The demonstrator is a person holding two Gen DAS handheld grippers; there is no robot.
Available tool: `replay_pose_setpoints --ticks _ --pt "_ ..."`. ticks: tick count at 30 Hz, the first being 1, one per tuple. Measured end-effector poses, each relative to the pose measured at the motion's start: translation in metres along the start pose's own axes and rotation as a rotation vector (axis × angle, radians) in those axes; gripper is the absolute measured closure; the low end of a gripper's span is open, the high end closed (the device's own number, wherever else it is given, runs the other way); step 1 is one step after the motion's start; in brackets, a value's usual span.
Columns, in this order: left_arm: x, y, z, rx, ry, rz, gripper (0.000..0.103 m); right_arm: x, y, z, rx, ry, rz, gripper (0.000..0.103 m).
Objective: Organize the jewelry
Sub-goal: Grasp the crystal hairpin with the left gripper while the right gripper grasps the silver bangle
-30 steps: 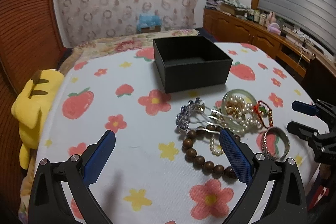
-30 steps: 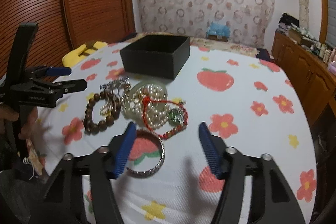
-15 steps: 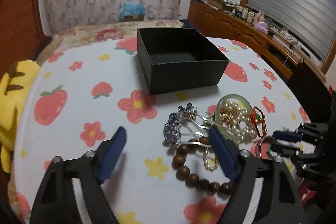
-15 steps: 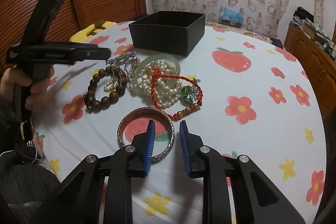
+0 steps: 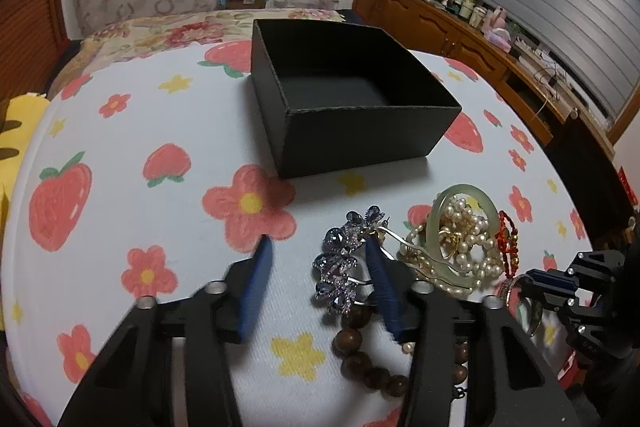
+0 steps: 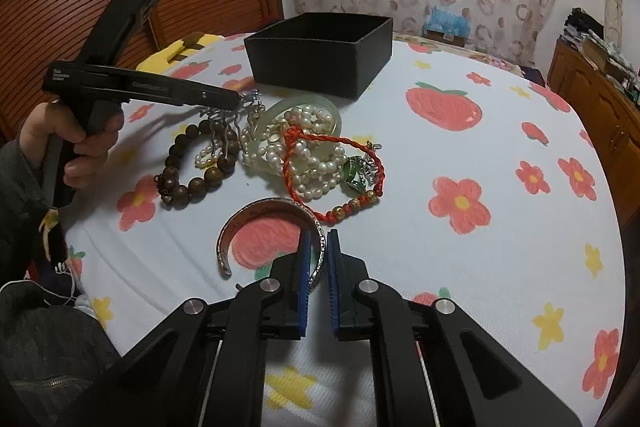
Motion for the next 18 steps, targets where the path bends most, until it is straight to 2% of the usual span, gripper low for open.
replay_pose_setpoints --ticks 8,10,11,18 --pt "-0.005 0.002 0.006 -0.07 -0.037 -0.029 0.066 -0.001 -0.001 0.0 0.018 0.001 -0.001 0.095" --pt "-0.004 0.003 0.008 -0.078 -0.021 -0.032 0.074 -0.001 -0.001 0.0 0.022 0.0 -0.003 0.095" --pt "-0.004 0.003 0.011 -0.084 -0.002 -0.035 0.082 -0.001 -0.001 0.0 0.024 -0.001 -0.003 0.095" --pt "-0.001 0.002 0.012 -0.096 -0.03 -0.009 0.083 0.0 -0.004 -0.002 0.047 0.021 0.019 0.098"
Point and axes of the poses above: each gripper's, at about its wrist camera, not at the fingertips, and x roughly against the way its jaws point, z to its right, y to its underside, the point moved 10 cm from there along -x, roughly the way its jaws point, and after that the axes turned 13 degrees about y, right-handed, at the moved point
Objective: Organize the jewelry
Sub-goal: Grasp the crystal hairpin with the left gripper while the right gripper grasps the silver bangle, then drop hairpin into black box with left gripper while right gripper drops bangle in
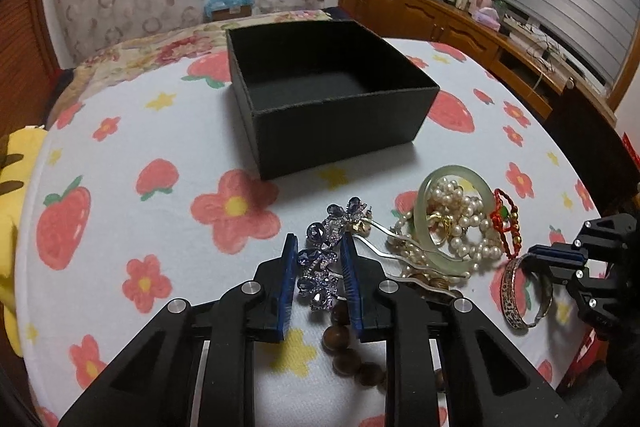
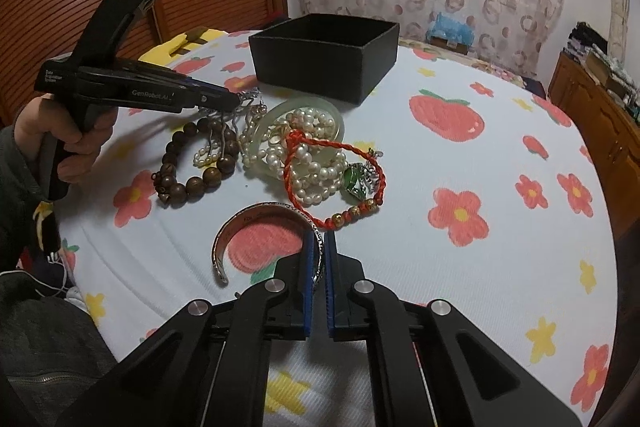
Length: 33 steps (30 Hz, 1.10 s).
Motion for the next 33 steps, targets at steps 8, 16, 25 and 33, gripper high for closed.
replay_pose_setpoints --ticks 8,16,25,33 --pt "0.021 -0.011 0.003 -0.004 -0.017 0.085 0.084 0.015 -0.018 0.006 0.003 0.022 0.062 0.098" --pt "0.037 -0.037 0.002 -0.002 -0.035 0.152 0.084 0.015 -0.05 0.022 -0.003 0.06 0.121 0.098" --pt "0.039 -0.072 0.004 -0.008 -0.044 0.199 0.084 0.005 -0.085 0.036 -0.001 0.1 0.16 0.098" --pt "0.023 -0.109 -0.015 0.001 -0.106 0.201 0.084 -0.005 -0.126 0.051 -0.002 0.145 0.202 0.098"
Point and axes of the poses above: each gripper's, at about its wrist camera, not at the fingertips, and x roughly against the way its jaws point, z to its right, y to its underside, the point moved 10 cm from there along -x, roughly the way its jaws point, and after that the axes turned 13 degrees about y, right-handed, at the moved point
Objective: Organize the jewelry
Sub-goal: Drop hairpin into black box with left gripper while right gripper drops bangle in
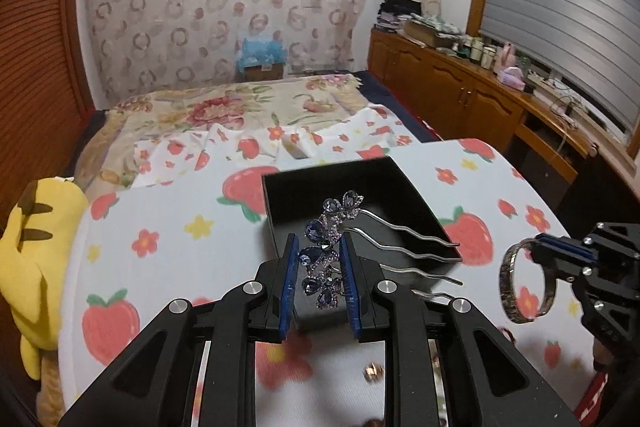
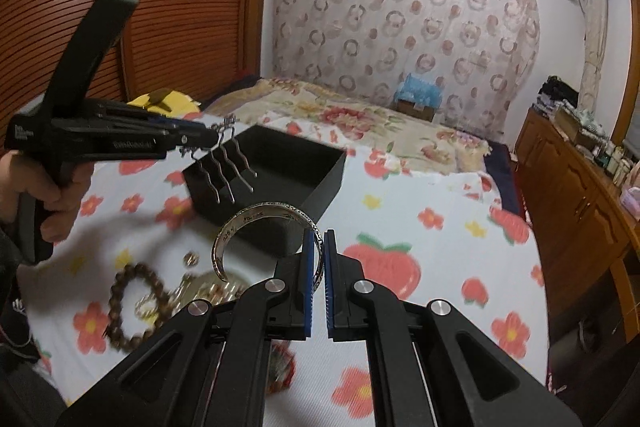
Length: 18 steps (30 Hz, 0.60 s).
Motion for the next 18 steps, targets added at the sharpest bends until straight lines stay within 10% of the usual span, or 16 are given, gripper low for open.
replay_pose_setpoints --ticks 13,18 --pt "-0.041 0.003 -0.011 -0.011 -0.046 -0.066 0.083 -0.049 -0.028 0.008 0.051 0.073 -0.008 0.098" --pt "-0.033 0.002 -0.007 -0.006 -0.032 -0.037 0.066 -0.062 -0.033 0.001 0.067 0.064 -0.01 0.098"
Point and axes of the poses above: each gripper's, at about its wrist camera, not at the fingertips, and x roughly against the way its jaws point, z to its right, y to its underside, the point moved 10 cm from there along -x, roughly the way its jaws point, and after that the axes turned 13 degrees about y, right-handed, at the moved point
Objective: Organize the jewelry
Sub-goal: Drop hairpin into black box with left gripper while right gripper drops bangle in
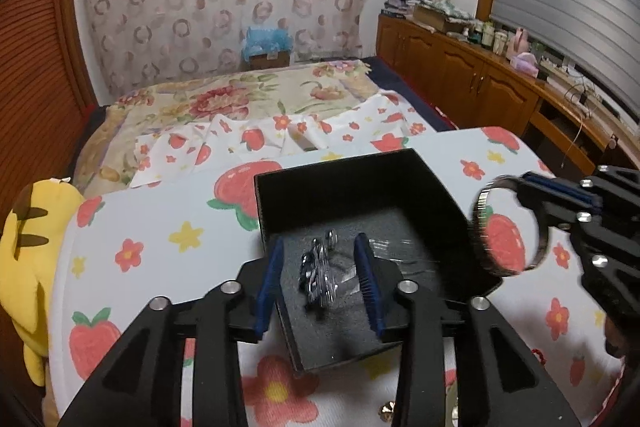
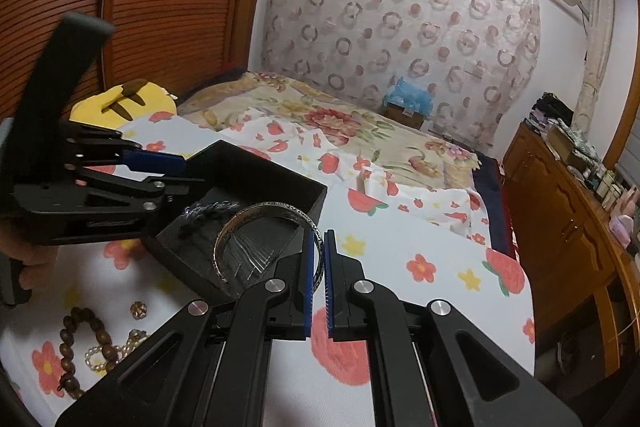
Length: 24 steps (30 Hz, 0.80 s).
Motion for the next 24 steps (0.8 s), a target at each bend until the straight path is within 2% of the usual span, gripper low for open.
replay_pose_setpoints --ticks 5,8,11,19,24 --pt "0.023 0.005 -0.006 0.015 -0.011 0.037 0.056 -0.008 -0.005 -0.011 0.001 -0.024 0.004 0.098" --pt "0.036 0.01 -0.01 0.018 -0.022 0.051 0.054 -0.014 -0.011 -0.022 0.022 -0.03 0.011 0.098" --pt "0.049 0.019 -0.013 0.007 -0.041 0.065 0.043 -0.019 -0.014 -0.037 0.046 -0.054 0.01 0.098" --pt "0.064 0.051 -0.019 0.024 -0.04 0.055 0.041 -0.036 -0.008 -0.067 0.141 -0.056 -0.027 0.098" --pt "0.068 0.067 -0.016 0.026 -0.036 0.053 0.029 -0.031 -0.005 -0.074 0.158 -0.084 -0.029 0.094"
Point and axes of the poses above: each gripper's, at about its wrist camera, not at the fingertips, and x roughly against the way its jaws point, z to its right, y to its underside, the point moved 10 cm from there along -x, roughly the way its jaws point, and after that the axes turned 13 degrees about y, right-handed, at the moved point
